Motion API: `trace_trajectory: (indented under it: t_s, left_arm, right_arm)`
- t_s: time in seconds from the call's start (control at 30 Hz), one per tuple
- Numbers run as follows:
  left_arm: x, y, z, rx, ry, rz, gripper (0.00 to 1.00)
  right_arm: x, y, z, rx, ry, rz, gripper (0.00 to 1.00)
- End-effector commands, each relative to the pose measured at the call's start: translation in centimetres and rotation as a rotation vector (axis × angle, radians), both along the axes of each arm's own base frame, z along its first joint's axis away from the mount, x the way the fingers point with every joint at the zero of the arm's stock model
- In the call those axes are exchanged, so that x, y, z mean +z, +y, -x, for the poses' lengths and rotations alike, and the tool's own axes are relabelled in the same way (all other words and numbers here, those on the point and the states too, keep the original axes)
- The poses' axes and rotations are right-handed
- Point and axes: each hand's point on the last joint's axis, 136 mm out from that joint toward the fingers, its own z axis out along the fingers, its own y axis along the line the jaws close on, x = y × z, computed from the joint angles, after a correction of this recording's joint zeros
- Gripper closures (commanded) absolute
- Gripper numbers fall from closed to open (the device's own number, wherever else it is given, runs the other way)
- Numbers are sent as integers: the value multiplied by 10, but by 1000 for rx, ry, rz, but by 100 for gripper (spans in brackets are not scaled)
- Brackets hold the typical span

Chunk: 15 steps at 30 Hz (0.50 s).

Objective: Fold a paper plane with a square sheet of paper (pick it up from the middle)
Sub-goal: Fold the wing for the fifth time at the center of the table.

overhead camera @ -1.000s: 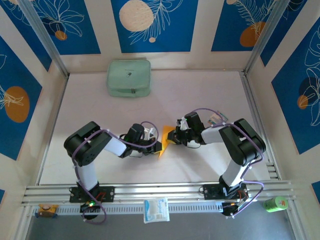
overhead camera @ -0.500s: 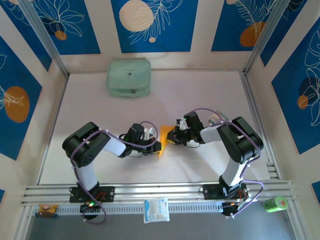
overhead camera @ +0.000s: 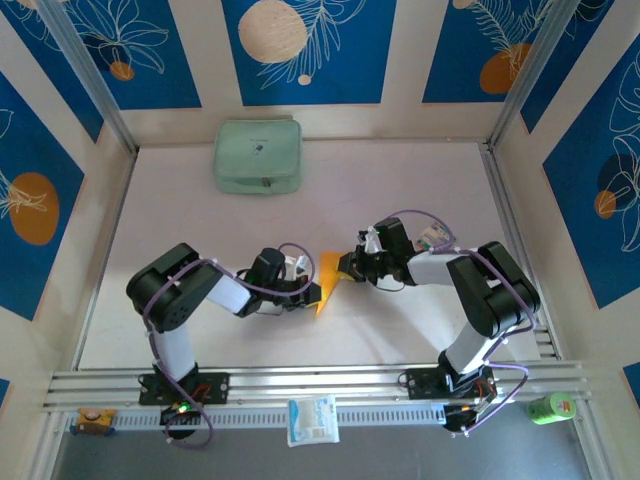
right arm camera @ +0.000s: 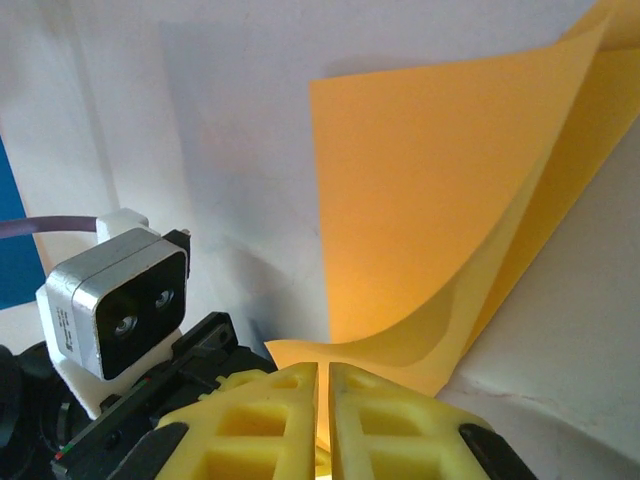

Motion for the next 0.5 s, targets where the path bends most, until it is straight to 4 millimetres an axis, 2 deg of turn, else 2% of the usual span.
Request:
trace_trajectory:
  t_s: [0.0, 0.17, 0.47]
  left_arm:
    - [-14, 9, 12, -23, 60, -7, 100]
    - [-15, 13, 20, -31, 59, -5, 100]
    - [-33, 34, 17, 92, 106, -113, 100]
  right_arm:
    - [-3, 4, 12, 42, 18, -8, 88]
    - [1, 10, 17, 65, 7, -13, 89]
    - [-3, 21, 23, 114, 13, -8, 88]
